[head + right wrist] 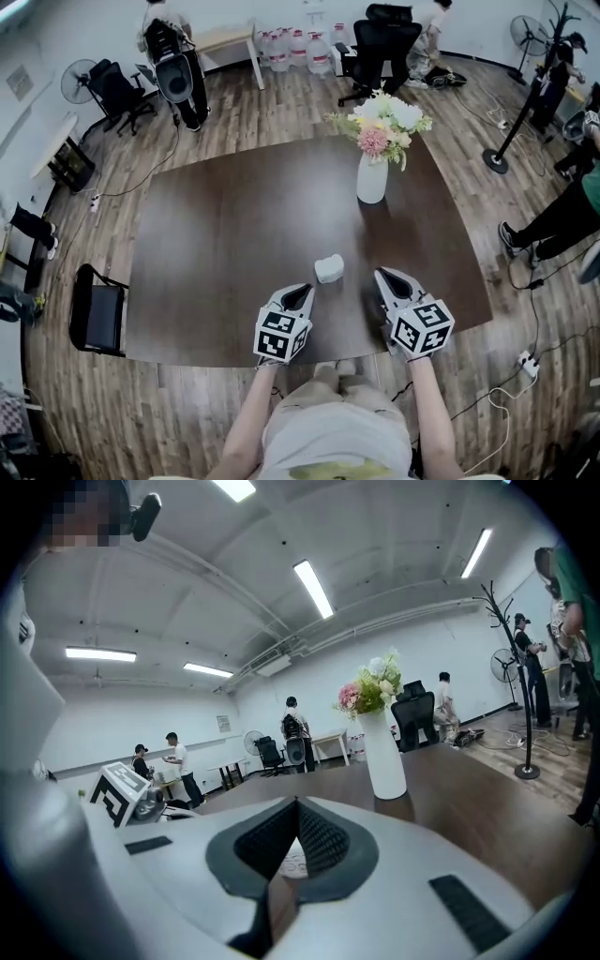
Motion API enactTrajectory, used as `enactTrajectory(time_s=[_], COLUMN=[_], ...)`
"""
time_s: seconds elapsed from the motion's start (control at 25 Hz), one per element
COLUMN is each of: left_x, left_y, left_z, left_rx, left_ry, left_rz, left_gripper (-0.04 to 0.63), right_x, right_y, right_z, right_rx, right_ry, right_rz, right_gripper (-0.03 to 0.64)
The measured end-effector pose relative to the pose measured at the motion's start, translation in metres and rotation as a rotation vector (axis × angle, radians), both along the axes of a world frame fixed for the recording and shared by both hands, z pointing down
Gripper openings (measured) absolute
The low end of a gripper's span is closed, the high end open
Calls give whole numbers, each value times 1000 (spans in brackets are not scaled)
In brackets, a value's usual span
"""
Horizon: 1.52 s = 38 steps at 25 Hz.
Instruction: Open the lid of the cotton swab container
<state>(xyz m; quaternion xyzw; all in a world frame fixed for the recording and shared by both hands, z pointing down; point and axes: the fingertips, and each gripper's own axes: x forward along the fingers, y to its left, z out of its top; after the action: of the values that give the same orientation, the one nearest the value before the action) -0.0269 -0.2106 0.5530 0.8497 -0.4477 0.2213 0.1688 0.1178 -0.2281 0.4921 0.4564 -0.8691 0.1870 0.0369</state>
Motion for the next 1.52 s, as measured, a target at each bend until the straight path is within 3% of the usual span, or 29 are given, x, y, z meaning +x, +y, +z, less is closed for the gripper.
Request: enactTrajectory(time_s=[0.52,0.64,0.8,0.88,1.12,1.52], left_x=[6,10,19,25,42,50], left_y=[-27,-32,-42,-48,-59,-67], left_z=[45,55,65,66,78,87], left_rx=[-63,-81,-70,-55,-35,-49], left_ry=[-68,-54,-72,-65,-120,-150], left_rz=[109,132,175,204,312,349], left_gripper=[29,132,201,285,293,270], right_x=[-11,-6,2,1,0,-1], right_y=[-7,-8,-7,-8,-7,-8], right_z=[38,47,55,58,64,67], right_rx=[-99,-119,-143,-152,-166,-176], right_ry=[-10,-11,-11,-13,-14,-20], right_rz=[-15,-5,13,11,14,24], right_gripper=[21,21,21,21,21,21])
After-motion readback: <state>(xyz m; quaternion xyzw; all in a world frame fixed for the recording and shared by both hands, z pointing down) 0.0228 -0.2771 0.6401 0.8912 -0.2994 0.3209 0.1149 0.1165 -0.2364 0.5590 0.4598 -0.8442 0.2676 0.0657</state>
